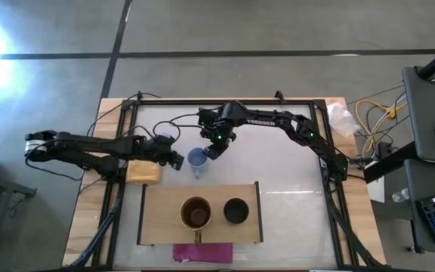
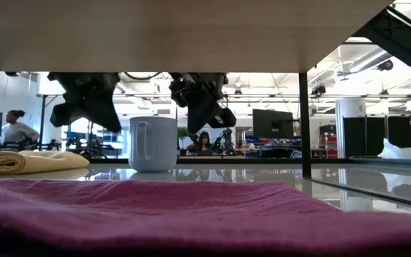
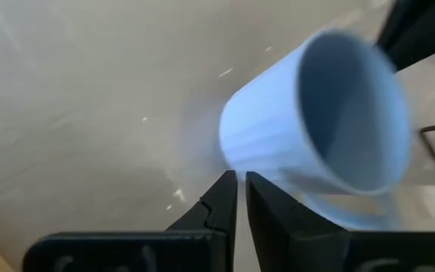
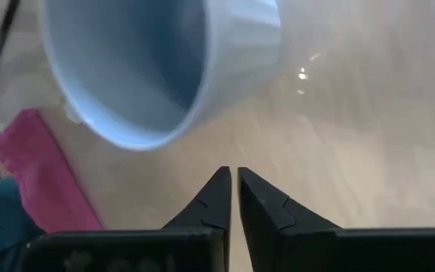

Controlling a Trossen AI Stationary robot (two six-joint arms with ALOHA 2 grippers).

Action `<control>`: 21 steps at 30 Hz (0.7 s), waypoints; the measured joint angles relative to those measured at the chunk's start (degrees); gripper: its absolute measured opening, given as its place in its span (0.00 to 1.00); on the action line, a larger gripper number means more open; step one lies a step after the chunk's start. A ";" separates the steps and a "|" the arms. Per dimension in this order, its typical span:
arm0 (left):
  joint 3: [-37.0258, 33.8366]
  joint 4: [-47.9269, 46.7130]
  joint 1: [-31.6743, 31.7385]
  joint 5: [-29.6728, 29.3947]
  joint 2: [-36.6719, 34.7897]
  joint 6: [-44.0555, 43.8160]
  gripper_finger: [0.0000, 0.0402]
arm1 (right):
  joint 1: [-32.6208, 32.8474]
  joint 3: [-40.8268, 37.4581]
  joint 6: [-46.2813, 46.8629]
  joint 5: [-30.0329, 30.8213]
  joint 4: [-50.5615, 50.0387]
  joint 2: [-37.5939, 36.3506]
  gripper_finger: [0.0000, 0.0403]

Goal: Stack small to large cups/mugs on shelf
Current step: Put the light blue mug on the shelf

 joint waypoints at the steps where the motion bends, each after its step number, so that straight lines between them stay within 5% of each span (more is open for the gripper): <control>1: 0.02 0.02 0.00 -0.16 -0.81 0.18 0.04 | 0.02 0.53 0.05 0.00 0.02 -0.05 0.06; 12: 0.04 -0.63 0.04 -1.96 -5.09 0.11 0.17 | -0.07 6.44 7.28 3.87 -0.14 -0.28 0.33; 21: 0.04 -0.61 0.00 -1.96 -4.90 0.14 0.23 | 2.16 7.26 15.19 13.09 -0.12 -0.31 0.33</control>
